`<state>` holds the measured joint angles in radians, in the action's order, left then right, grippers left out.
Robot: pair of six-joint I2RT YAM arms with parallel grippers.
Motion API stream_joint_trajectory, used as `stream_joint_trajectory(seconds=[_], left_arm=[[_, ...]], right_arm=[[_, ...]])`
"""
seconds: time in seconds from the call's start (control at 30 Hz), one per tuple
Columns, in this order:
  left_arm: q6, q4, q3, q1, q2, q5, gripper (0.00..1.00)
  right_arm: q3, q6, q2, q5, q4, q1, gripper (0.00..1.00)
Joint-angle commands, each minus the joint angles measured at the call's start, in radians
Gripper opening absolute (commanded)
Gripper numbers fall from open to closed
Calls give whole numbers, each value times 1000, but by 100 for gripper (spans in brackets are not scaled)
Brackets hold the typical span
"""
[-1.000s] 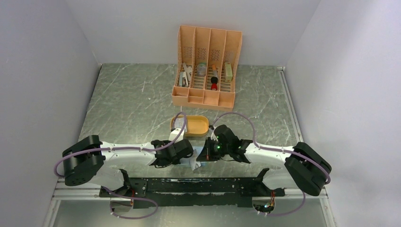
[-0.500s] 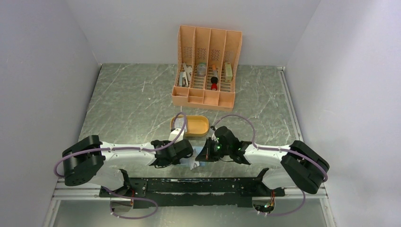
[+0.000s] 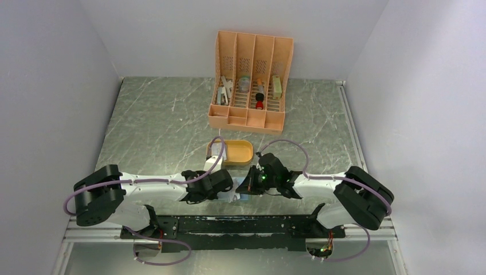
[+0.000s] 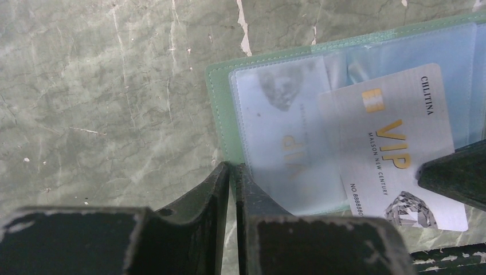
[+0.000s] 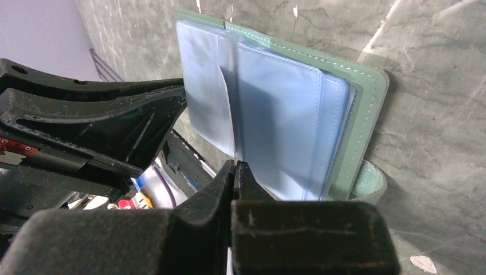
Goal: Put the credit cards into the card holder
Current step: Insert the credit card into the card holder.
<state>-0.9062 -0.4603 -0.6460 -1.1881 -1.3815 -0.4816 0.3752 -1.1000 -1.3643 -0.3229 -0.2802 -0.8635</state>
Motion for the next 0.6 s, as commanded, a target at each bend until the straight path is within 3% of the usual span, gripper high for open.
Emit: stream_joint_trajectory(seconds=[0.0,0.57], left_arm=[[-8,11,14,0,6,24,15],[-10,45,25,1,-2,50,11]], right_arm=[[-4,-14,-23,28,-28,-1,0],[-21,-63,-52,48,-73,-1,0]])
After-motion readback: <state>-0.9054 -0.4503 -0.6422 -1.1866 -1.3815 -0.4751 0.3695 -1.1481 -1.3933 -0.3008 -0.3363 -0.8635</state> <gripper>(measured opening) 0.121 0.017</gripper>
